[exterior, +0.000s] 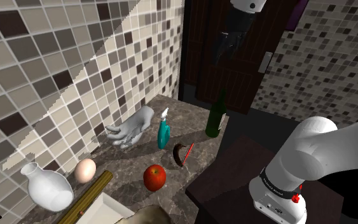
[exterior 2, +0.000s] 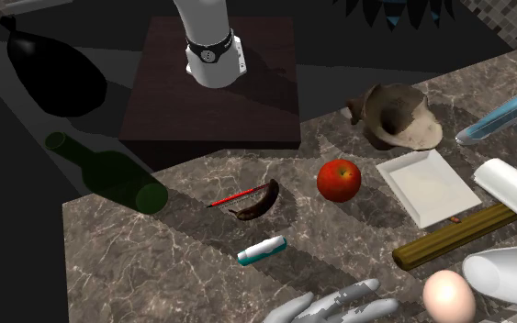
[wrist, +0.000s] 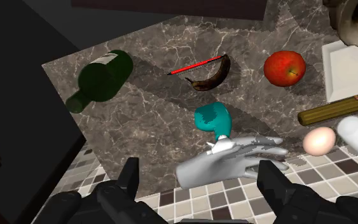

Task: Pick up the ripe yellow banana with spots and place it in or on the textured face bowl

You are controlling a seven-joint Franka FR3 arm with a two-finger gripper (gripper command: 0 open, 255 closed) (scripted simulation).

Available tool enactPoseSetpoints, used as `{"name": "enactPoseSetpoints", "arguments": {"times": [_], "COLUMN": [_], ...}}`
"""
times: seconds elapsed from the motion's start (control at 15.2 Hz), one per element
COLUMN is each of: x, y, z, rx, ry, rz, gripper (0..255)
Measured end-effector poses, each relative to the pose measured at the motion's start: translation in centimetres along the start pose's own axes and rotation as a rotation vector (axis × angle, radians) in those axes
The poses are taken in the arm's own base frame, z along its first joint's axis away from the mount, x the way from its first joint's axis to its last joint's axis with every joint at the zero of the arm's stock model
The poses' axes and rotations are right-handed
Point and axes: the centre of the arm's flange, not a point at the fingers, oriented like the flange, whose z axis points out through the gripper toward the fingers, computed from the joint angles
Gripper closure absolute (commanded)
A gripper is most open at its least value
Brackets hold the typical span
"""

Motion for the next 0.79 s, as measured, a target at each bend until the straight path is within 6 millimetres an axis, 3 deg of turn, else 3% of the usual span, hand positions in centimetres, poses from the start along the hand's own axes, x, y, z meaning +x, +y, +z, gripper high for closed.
{"name": "enactPoseSetpoints", "arguments": {"times": [0.2, 0.79], "x": [0.0, 1.0], "y": [-0.5, -3.0], "z": [1.5, 13.1], "rx": [-0.001, -0.006], "ry": [-0.008, -0.063], "rz": [0.01, 0.082], "gripper": [0, 0]}}
